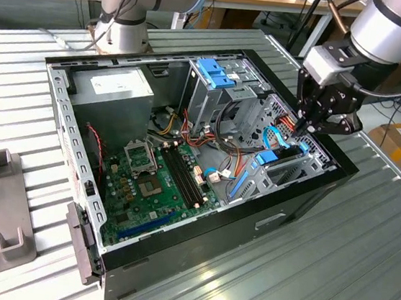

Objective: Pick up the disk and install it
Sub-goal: 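Insert the second disk wire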

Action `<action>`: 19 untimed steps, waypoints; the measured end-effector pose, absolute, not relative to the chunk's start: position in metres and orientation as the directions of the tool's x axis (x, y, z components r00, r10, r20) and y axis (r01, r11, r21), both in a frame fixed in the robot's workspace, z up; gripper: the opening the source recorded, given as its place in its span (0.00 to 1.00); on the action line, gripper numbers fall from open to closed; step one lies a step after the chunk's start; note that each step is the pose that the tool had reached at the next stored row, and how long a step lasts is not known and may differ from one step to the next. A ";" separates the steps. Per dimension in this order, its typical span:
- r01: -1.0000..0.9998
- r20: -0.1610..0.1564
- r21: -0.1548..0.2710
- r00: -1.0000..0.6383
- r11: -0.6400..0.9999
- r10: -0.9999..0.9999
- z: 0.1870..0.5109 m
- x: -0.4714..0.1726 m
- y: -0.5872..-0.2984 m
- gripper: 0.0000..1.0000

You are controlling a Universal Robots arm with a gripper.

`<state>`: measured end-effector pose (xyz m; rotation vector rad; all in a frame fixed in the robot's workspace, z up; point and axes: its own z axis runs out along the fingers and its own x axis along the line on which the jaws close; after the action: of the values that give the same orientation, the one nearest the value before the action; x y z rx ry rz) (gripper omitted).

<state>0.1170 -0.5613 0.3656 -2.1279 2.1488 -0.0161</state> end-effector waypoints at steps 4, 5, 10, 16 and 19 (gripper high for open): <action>-0.996 -0.077 -0.090 -0.008 0.015 -0.997 0.360 0.117 -0.567 0.17; -0.996 -0.079 -0.090 -0.008 0.015 -0.997 0.359 0.117 -0.569 0.17; -0.996 -0.095 -0.090 -0.008 0.016 -0.995 0.358 0.116 -0.569 0.17; -0.994 -0.104 -0.108 -0.006 0.017 -0.995 0.358 0.113 -0.571 0.17; -0.994 -0.103 -0.109 -0.008 0.019 -0.995 0.357 0.112 -0.571 0.17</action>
<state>0.1115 -0.5711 0.3566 -2.1010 2.1294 -0.0075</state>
